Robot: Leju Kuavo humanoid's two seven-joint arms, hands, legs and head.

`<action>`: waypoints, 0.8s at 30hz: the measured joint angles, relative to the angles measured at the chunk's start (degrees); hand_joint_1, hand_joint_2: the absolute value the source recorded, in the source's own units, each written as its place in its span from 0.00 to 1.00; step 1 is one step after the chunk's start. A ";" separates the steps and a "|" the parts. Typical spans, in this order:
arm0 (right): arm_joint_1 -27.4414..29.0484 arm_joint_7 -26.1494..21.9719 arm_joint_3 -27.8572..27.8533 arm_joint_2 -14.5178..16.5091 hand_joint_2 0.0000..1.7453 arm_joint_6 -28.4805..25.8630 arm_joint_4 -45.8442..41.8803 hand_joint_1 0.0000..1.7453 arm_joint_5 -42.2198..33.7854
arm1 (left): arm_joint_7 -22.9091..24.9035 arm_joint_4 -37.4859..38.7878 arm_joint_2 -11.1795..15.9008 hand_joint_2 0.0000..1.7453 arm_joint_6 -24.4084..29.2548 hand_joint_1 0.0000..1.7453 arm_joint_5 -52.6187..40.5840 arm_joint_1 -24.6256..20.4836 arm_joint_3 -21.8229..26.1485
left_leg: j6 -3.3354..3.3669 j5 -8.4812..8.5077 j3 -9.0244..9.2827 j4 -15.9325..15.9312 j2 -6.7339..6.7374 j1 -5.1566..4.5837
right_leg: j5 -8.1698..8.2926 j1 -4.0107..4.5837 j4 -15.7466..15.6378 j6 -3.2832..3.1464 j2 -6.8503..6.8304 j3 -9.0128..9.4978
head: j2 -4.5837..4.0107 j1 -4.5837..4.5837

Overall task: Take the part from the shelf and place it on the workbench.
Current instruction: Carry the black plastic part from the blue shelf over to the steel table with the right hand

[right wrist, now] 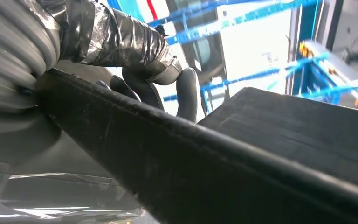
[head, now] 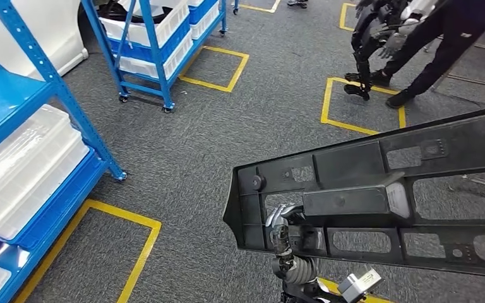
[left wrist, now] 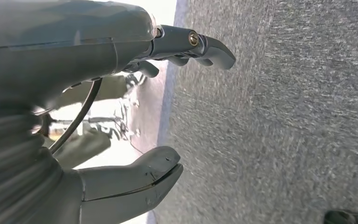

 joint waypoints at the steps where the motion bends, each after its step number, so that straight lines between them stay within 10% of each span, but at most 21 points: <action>1: 0.04 -0.02 -0.03 0.00 1.00 0.00 -0.01 1.00 -0.14 | 0.01 0.00 0.01 1.00 -0.04 0.00 0.00 -0.04 0.09 | 0.00 -0.02 0.00 0.03 0.80 -0.10 | 1.37 0.03 -2.19 -0.17 -0.26 1.43 | 0.00 0.00; 4: 0.08 -0.07 -0.09 0.02 1.00 0.02 -0.02 1.00 -0.38 | 0.00 0.00 -0.04 1.00 -0.17 0.00 -0.02 -0.21 0.23 | -0.19 -0.13 0.23 -0.01 2.75 -0.39 | 5.42 0.81 -13.91 -1.40 -3.28 8.11 | 0.00 -0.01; 8: 0.32 -0.09 -0.35 0.20 1.00 0.08 -0.09 1.00 -0.80 | 0.00 0.00 -0.05 1.00 -0.25 0.00 -0.02 -0.50 0.31 | -1.09 -0.27 0.58 -0.19 4.39 -0.49 | 6.07 1.36 -16.83 -2.43 -3.07 9.00 | 0.00 -0.02; 12: 0.60 -0.22 -0.67 0.44 1.00 0.28 -0.31 1.00 -1.37 | 0.04 0.01 -0.01 1.00 -0.24 0.00 -0.02 -0.33 0.35 | -1.92 -5.59 -2.61 7.67 -0.95 -0.30 | 7.06 0.59 -17.83 -3.51 -0.63 9.01 | 0.00 -0.05; 15: 0.73 -0.25 -0.83 0.46 1.00 0.39 -0.31 1.00 -1.46 | 0.04 0.01 -0.02 1.00 -0.25 0.00 0.00 -0.09 0.37 | -2.14 -8.15 -6.45 15.95 -2.11 -0.21 | 7.18 0.62 -17.30 -3.66 1.73 8.43 | 0.00 -0.04; 17: 0.81 -0.25 -0.91 0.47 1.00 0.41 -0.31 1.00 -1.47 | 0.05 0.00 0.02 1.00 -0.25 0.00 0.00 -0.07 0.38 | -2.12 -4.77 -4.71 12.01 -2.54 -0.11 | 7.11 0.54 -16.74 -3.56 3.48 8.21 | 0.00 -0.05; 21: 0.89 -0.31 -1.03 0.58 1.00 0.48 -0.32 1.00 -1.48 | 0.03 0.01 0.10 1.00 -0.25 0.00 0.00 -0.07 0.46 | -1.59 -0.87 -0.05 1.06 -7.82 0.23 | 7.06 0.33 -15.43 -2.34 6.39 7.14 | 0.00 -0.03; 24: 1.08 -0.38 -1.25 0.61 1.00 0.54 -0.34 1.00 -1.49 | -0.01 0.01 0.06 1.00 -0.27 0.00 0.00 -0.31 0.49 | -0.57 -0.35 0.18 0.45 -6.08 0.09 | 7.43 0.21 -15.38 -1.17 7.28 6.45 | 0.00 -0.02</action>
